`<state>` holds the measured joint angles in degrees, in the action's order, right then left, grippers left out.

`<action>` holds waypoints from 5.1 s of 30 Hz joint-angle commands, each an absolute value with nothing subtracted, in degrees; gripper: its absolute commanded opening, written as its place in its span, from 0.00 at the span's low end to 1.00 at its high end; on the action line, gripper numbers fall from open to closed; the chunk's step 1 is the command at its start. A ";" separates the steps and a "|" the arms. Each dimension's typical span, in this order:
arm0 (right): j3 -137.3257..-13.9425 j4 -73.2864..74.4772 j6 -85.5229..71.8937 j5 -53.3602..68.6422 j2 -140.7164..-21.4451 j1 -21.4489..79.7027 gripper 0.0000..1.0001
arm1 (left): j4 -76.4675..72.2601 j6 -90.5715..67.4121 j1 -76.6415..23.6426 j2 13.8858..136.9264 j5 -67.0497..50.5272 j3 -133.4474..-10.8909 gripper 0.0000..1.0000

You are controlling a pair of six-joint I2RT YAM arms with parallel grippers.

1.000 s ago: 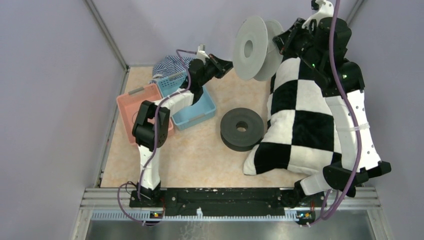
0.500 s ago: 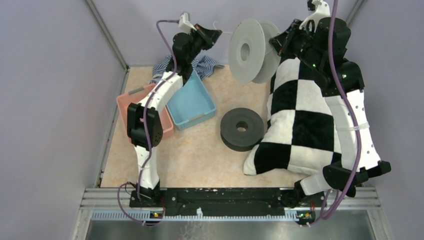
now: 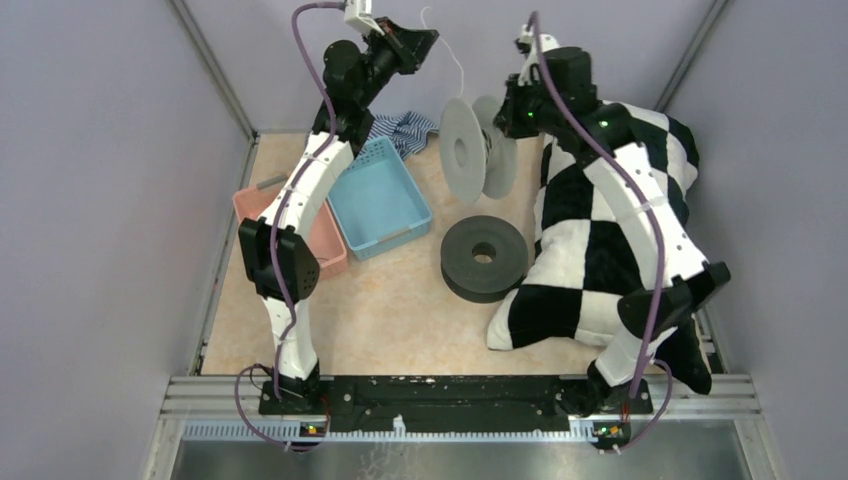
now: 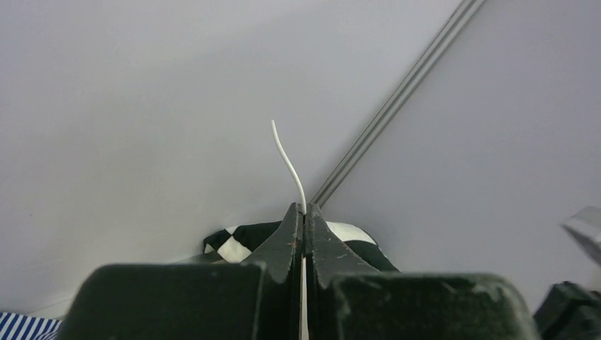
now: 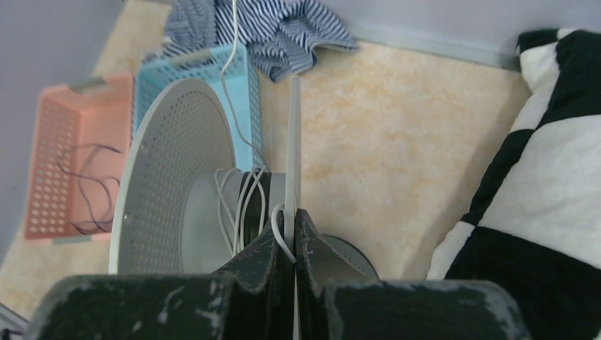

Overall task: Wrap the cables
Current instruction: Wrap the cable around the cable reel.

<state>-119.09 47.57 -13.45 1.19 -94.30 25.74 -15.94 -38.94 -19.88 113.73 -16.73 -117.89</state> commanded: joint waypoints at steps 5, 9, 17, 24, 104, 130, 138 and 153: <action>-123.32 46.95 -12.24 -8.50 -98.83 28.18 0.00 | -14.54 -35.93 -20.98 108.28 -24.06 -120.75 0.00; -126.24 46.11 -14.58 -13.11 -101.87 27.41 0.00 | -15.12 -34.56 -23.29 102.14 -26.06 -112.54 0.00; -131.32 43.37 -19.07 -14.90 -107.09 24.61 0.00 | -13.44 -25.80 -32.84 88.92 -25.00 -94.92 0.00; -134.43 42.23 -22.97 -14.01 -108.76 23.57 0.00 | -11.06 -22.69 -40.59 84.74 -22.80 -84.71 0.00; -92.23 35.22 14.47 0.27 -72.51 28.92 0.00 | -22.27 -20.56 -23.69 98.36 -53.47 -77.19 0.09; -75.73 20.34 16.33 9.00 -59.91 28.91 0.00 | -21.28 -17.74 -23.56 87.83 -36.35 -73.56 0.35; -78.45 16.46 10.58 8.33 -60.58 28.74 0.00 | -18.21 -21.95 -22.64 83.37 -26.48 -71.13 0.55; -99.25 16.83 -11.29 -18.51 -78.87 28.73 0.00 | -24.65 -40.87 -36.84 69.68 -18.46 -56.75 0.72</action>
